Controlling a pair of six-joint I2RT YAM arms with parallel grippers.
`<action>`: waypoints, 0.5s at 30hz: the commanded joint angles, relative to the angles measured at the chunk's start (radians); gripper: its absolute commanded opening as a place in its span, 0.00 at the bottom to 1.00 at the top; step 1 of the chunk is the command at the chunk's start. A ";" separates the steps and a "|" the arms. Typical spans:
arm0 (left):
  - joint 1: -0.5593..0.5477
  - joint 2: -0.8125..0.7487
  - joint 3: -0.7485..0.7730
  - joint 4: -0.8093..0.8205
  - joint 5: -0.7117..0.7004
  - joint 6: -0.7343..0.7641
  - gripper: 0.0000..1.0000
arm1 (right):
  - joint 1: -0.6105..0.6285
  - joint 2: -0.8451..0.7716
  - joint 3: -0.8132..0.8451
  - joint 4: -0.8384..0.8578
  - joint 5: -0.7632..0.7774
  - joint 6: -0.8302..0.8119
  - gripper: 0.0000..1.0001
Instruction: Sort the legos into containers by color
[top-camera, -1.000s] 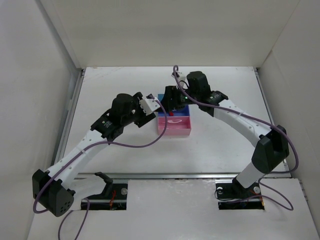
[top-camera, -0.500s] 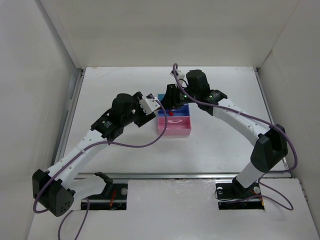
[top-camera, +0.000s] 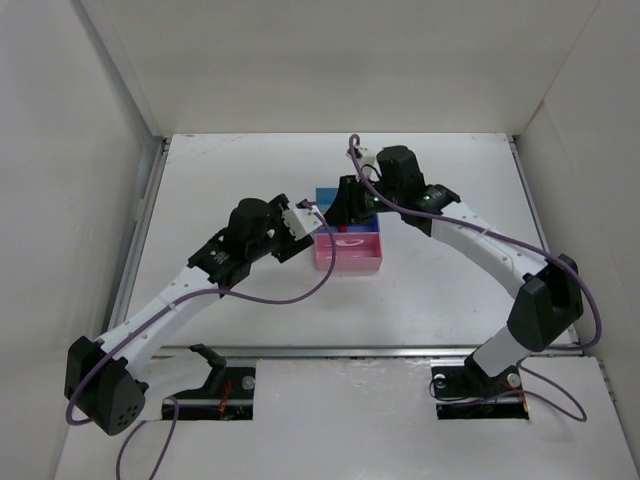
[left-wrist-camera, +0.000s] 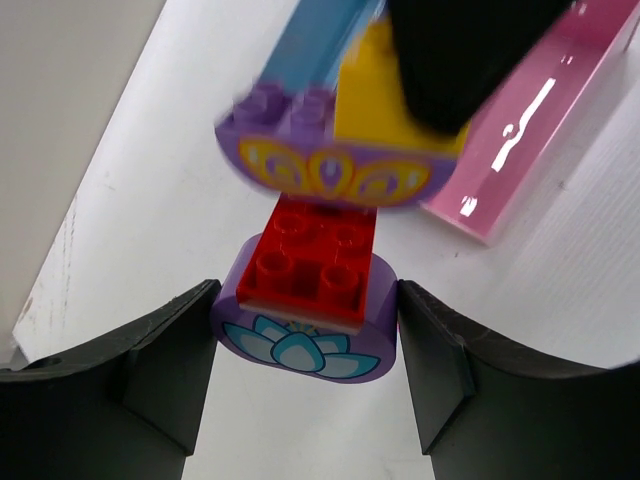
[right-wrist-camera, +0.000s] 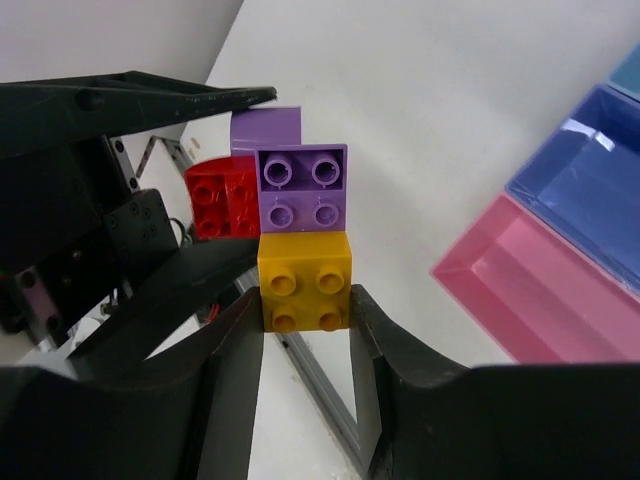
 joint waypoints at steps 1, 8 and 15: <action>0.012 -0.031 -0.049 -0.034 -0.053 0.007 0.00 | -0.044 -0.116 -0.002 0.015 0.022 -0.009 0.00; 0.012 -0.040 -0.071 -0.043 -0.044 -0.004 0.00 | -0.076 -0.136 -0.020 -0.028 0.032 -0.018 0.00; 0.055 -0.058 -0.155 -0.063 -0.017 -0.065 0.00 | -0.086 -0.156 -0.020 -0.059 0.082 -0.038 0.00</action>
